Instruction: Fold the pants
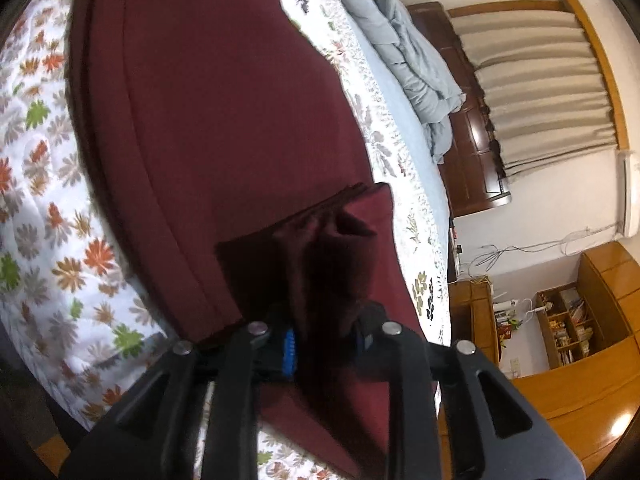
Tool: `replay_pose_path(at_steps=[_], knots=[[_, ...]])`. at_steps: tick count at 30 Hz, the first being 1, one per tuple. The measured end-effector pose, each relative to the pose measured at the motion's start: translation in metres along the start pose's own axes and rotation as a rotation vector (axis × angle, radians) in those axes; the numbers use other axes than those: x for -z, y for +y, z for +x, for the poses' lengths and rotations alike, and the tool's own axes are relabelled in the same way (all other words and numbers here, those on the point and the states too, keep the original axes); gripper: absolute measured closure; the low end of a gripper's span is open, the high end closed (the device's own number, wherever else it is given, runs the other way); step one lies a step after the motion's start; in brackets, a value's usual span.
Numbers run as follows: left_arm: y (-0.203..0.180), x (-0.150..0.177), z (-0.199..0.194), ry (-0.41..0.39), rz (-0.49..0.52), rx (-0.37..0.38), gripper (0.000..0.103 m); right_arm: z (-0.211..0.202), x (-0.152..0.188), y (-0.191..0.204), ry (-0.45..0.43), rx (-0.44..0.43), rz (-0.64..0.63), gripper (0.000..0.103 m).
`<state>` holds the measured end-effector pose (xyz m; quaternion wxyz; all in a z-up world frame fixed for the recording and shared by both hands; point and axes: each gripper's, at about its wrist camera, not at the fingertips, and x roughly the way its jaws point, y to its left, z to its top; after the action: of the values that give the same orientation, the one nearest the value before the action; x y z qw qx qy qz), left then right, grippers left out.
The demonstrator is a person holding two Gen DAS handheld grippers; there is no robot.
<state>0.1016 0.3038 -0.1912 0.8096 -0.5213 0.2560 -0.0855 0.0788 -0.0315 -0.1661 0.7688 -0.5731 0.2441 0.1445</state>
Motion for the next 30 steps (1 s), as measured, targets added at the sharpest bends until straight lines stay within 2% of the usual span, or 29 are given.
replay_pose_path(at_steps=[3,4,7,10,13,15,18,19,22,26,30], knots=[[0.0,0.0,0.001,0.007,-0.001,-0.004,0.02,-0.019,0.001,-0.02,-0.019,-0.105,0.103,0.054],[0.0,0.0,0.002,0.009,-0.001,-0.004,0.02,-0.029,0.003,-0.035,-0.024,-0.183,0.175,0.054],[-0.001,0.0,0.003,0.009,0.001,-0.005,0.02,-0.042,0.023,-0.088,-0.019,-0.315,0.404,0.054],[-0.001,0.0,0.004,0.013,-0.002,-0.005,0.02,-0.028,0.067,-0.148,0.031,-0.303,0.652,0.057],[-0.001,0.0,0.005,0.017,-0.003,-0.013,0.02,0.006,0.115,-0.173,0.148,-0.351,0.822,0.058],[-0.002,0.001,0.007,0.023,-0.001,-0.02,0.02,0.022,0.138,-0.175,0.209,-0.382,0.866,0.059],[-0.004,0.002,0.008,0.029,0.012,-0.035,0.02,0.03,0.157,-0.162,0.242,-0.446,0.923,0.057],[-0.004,0.002,0.008,0.028,0.014,-0.043,0.02,0.031,0.16,-0.147,0.255,-0.459,0.916,0.057],[-0.006,0.002,0.006,0.018,0.017,-0.068,0.02,0.023,0.151,-0.139,0.234,-0.454,0.842,0.059],[-0.022,0.012,-0.007,-0.024,0.043,-0.112,0.02,0.026,0.159,-0.171,0.179,-0.498,0.902,0.063],[-0.041,0.035,-0.021,-0.058,0.048,-0.157,0.02,0.058,0.16,-0.209,0.157,-0.523,1.002,0.062]])
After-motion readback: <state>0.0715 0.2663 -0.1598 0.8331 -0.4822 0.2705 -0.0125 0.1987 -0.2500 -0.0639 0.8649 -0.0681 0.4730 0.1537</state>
